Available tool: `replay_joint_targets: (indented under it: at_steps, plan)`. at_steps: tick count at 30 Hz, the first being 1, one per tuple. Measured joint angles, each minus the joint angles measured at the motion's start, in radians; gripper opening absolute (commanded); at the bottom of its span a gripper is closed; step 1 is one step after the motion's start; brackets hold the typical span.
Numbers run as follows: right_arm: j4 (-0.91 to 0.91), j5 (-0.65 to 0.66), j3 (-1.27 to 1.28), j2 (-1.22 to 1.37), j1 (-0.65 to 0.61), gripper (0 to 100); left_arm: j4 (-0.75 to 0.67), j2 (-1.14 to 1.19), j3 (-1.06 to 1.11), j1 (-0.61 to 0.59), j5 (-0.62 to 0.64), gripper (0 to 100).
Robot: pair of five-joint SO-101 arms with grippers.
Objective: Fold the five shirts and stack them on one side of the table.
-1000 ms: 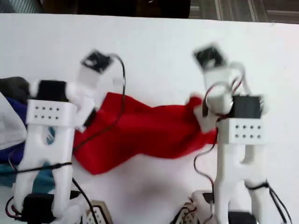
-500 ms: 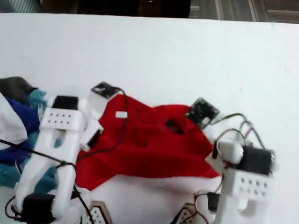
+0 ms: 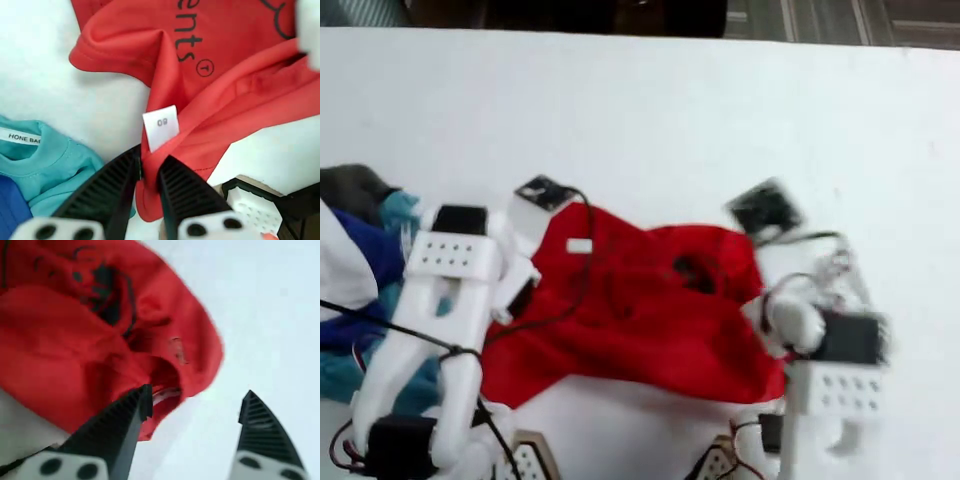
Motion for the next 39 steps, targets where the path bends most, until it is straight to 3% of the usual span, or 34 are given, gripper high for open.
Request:
replay_joint_targets:
  at_steps: [5,14,16,19,21,24,30,39]
  plan:
    - [-0.080,-0.006,0.132,0.121,-0.167,27.9,0.000,0.000,0.000,0.000,0.000,3]
    - [-0.219,-0.006,0.167,0.371,-0.192,27.7,0.000,0.000,0.000,0.000,0.000,3]
    - [-0.255,-0.006,0.167,0.428,-0.190,21.5,0.000,0.000,0.000,0.000,0.000,3]
    - [-0.293,-0.009,0.167,0.482,-0.189,0.0,0.000,0.000,0.000,0.000,0.000,3]
    - [-0.319,-0.009,0.167,0.494,-0.190,5.7,0.000,0.000,0.000,0.000,0.000,3]
    - [-0.331,-0.009,0.164,0.494,-0.178,2.3,0.000,0.000,0.000,0.000,0.000,3]
    - [-0.350,-0.008,-0.035,0.494,-0.083,1.9,0.000,-0.002,-0.074,0.000,0.002,3]
    - [-0.387,-0.109,-0.586,0.710,-0.020,1.9,-0.003,-0.002,-0.440,0.002,-0.002,3]
